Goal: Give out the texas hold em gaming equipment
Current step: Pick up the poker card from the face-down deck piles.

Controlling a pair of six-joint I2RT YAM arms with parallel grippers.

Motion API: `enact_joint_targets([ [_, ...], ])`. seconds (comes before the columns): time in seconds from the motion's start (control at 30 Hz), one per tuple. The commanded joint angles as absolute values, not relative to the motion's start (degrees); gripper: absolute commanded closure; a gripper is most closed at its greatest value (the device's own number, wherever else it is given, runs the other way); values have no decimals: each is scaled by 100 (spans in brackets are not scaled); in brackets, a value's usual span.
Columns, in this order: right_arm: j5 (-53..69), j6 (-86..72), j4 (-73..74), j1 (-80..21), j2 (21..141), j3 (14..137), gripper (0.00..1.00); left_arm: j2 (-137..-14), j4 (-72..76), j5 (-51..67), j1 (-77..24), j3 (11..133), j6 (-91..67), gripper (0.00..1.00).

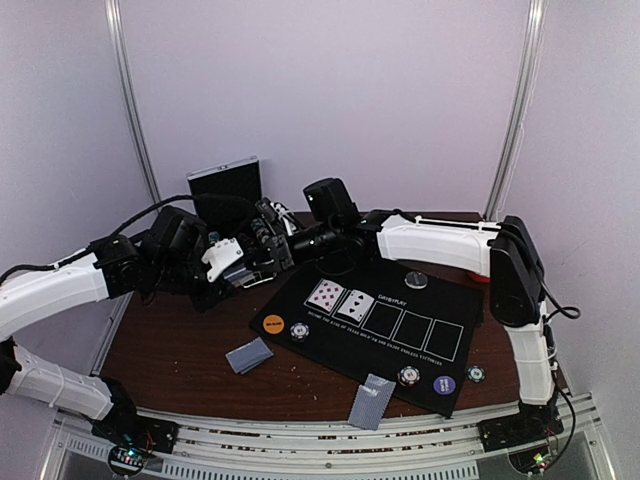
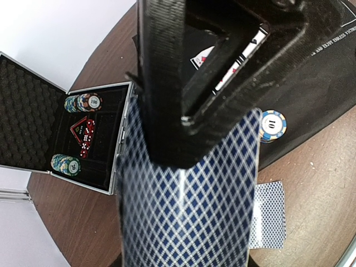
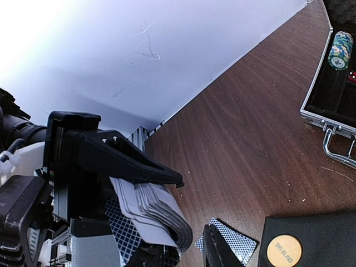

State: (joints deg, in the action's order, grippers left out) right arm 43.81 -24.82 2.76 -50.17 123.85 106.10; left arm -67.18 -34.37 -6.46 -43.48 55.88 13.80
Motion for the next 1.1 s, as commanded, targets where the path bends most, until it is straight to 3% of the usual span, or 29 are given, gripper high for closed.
enact_joint_targets([
  [0.0,4131,-2391,565,-4923,12161,10552,78,-6649,-3077,-571,-4351,5684,1419,64],
  [0.17,3944,-2218,851,-4920,12058,10638,93,-6680,-3076,-599,-4351,5654,1414,64],
  [0.37,3644,-1968,1248,-4831,11888,10644,100,-6697,-3076,-614,-4353,5614,1400,64],
  [0.73,3006,-1445,1848,-4496,10952,10274,100,-6706,-3083,-606,-4351,5612,1378,64],
  [1.07,-398,-82,3845,-4315,9760,9433,100,-6738,-3070,-606,-4351,5640,1391,64],
])
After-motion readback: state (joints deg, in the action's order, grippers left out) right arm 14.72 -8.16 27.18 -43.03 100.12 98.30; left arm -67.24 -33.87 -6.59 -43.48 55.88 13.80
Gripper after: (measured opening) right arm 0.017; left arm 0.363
